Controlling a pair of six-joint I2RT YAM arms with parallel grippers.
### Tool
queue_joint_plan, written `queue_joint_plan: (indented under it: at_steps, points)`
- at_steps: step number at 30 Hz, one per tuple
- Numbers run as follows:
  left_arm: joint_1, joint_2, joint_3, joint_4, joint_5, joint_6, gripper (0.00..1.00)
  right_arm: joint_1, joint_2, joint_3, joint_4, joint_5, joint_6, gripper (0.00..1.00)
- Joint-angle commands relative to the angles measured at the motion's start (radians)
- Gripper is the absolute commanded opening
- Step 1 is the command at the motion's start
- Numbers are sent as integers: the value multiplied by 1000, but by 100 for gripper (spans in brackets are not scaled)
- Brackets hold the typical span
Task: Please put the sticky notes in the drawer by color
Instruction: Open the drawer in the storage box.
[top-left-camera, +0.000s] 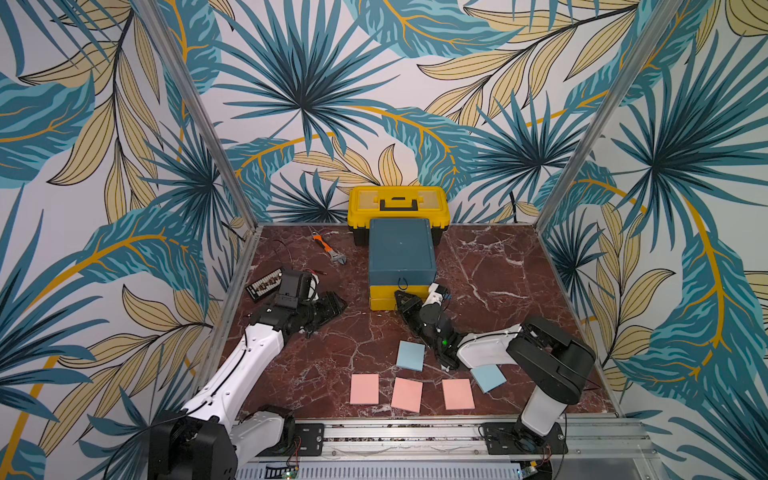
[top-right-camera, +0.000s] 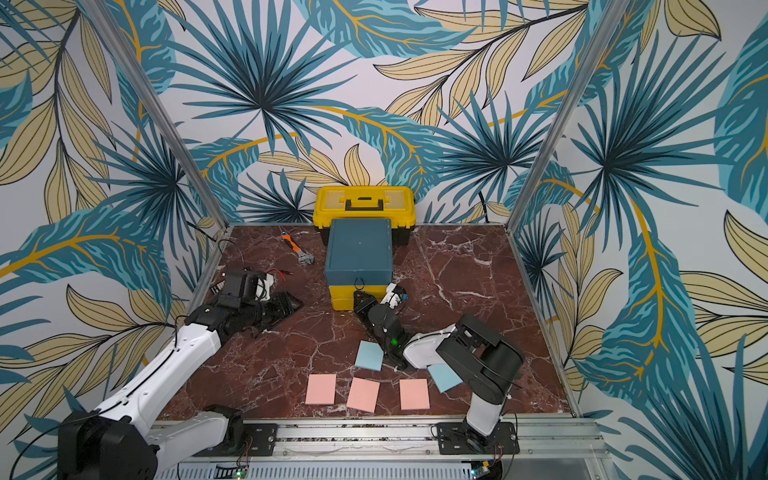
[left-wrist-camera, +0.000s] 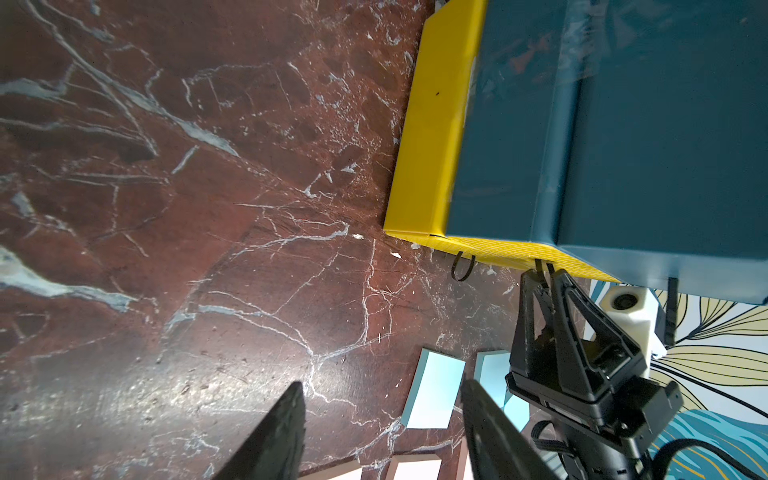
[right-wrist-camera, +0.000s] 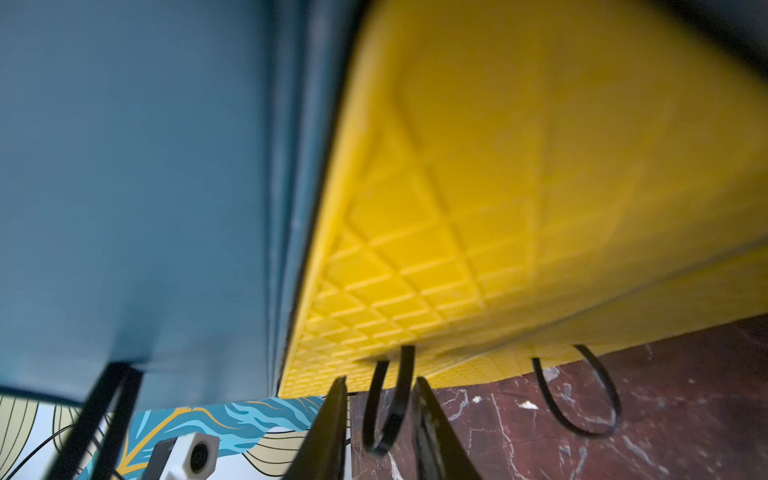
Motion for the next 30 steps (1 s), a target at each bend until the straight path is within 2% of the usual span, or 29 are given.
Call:
queue_joint_plan:
  at_steps: [1, 9, 18, 30]
  points:
    - [15, -6, -5, 4, 9, 19, 61, -8, 27, 18, 43, -21, 8, 24]
    - [22, -2, -8, 7, 17, 18, 61, -9, 10, 18, 25, -30, -3, 0]
    - [22, -5, -12, 4, 20, 7, 61, -7, -18, -19, 48, -65, -5, 0]
    - [23, 20, 36, -40, 6, 28, 61, 48, -46, -111, 130, -35, 36, 0]
